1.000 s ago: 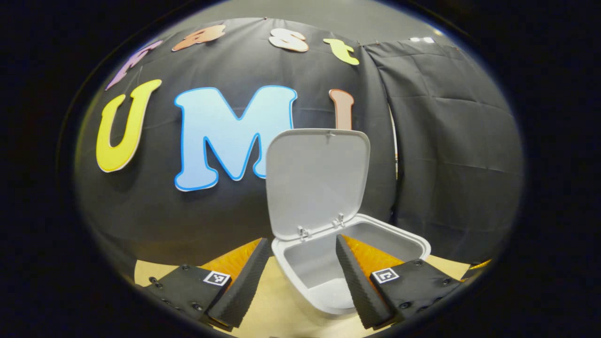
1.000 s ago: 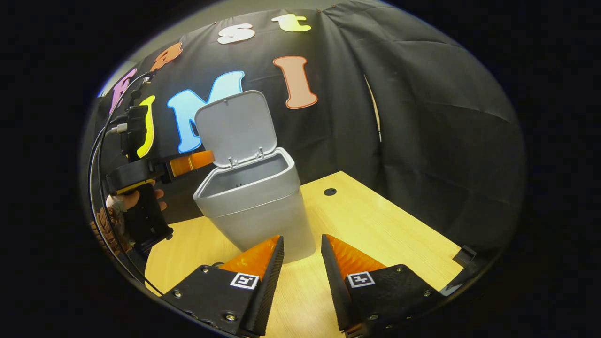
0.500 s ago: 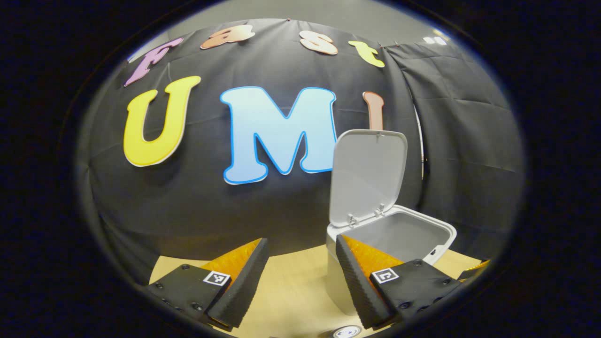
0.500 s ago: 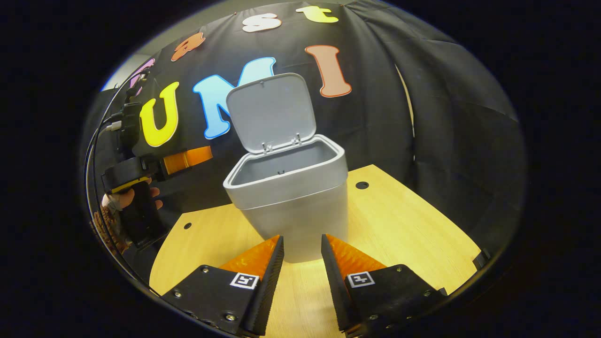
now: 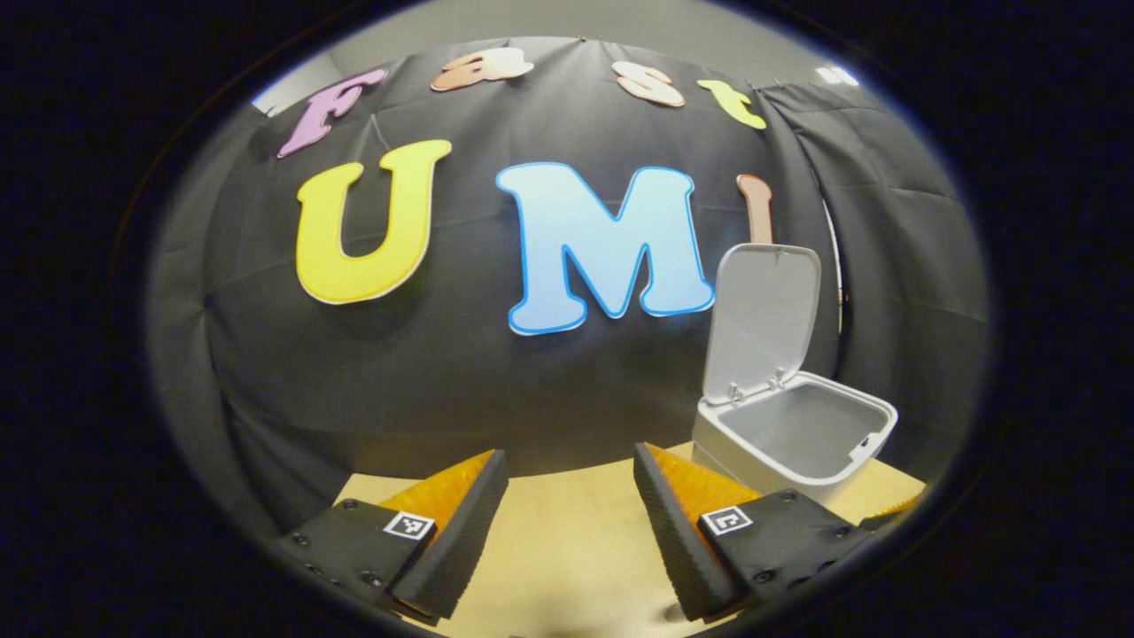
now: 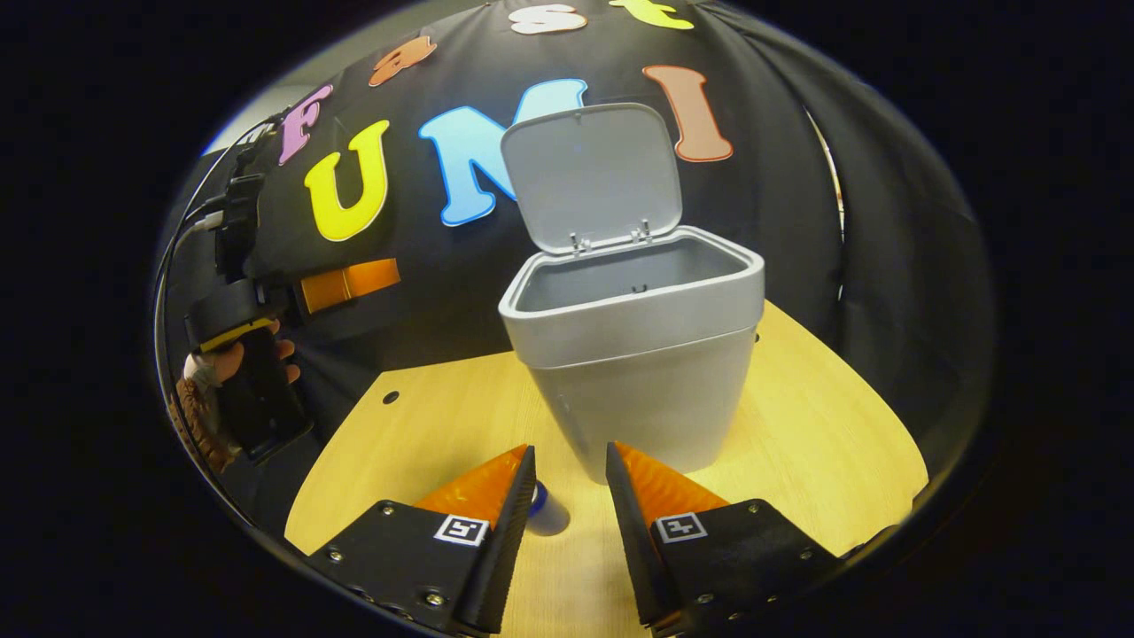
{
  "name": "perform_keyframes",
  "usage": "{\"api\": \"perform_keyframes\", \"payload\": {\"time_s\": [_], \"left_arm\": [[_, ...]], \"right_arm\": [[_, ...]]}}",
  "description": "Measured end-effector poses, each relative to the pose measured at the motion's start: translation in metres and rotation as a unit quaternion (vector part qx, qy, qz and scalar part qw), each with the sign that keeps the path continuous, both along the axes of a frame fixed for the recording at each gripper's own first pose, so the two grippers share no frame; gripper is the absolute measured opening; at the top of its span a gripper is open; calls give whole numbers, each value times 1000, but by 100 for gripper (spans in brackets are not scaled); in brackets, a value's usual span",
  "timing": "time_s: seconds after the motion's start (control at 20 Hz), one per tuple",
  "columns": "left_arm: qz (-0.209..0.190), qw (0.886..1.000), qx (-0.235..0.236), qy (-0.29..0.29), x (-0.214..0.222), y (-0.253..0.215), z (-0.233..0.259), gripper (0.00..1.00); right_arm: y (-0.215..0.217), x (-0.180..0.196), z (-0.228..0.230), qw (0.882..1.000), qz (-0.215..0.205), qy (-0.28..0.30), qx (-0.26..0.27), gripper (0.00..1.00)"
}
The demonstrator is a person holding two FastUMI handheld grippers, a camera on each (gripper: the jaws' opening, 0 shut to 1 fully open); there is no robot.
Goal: Press the lid of the desktop garbage bin to open it, pick up the crumpled paper on the desktop and throw it into the bin, then pick up the pop can on the desktop and drop it into the bin, and finally close the garbage bin lid.
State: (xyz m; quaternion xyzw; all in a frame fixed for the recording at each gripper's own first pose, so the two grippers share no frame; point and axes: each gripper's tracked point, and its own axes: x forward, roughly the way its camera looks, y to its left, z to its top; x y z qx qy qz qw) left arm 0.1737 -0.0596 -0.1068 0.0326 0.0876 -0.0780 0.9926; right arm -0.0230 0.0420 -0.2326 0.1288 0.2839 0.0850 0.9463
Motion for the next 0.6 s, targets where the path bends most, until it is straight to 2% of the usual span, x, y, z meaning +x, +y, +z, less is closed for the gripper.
{"api": "perform_keyframes", "payload": {"time_s": [0.5,0.55,0.6], "left_arm": [[58,998,-3,6,-21,79,-7,94],[63,998,-4,8,-23,85,-9,94],[68,998,-5,10,-25,91,-9,94]], "right_arm": [[46,-1,-21,997,68,21,-27,54],[49,0,-24,997,73,23,-31,59],[52,1,-27,996,77,26,-34,59]]}}
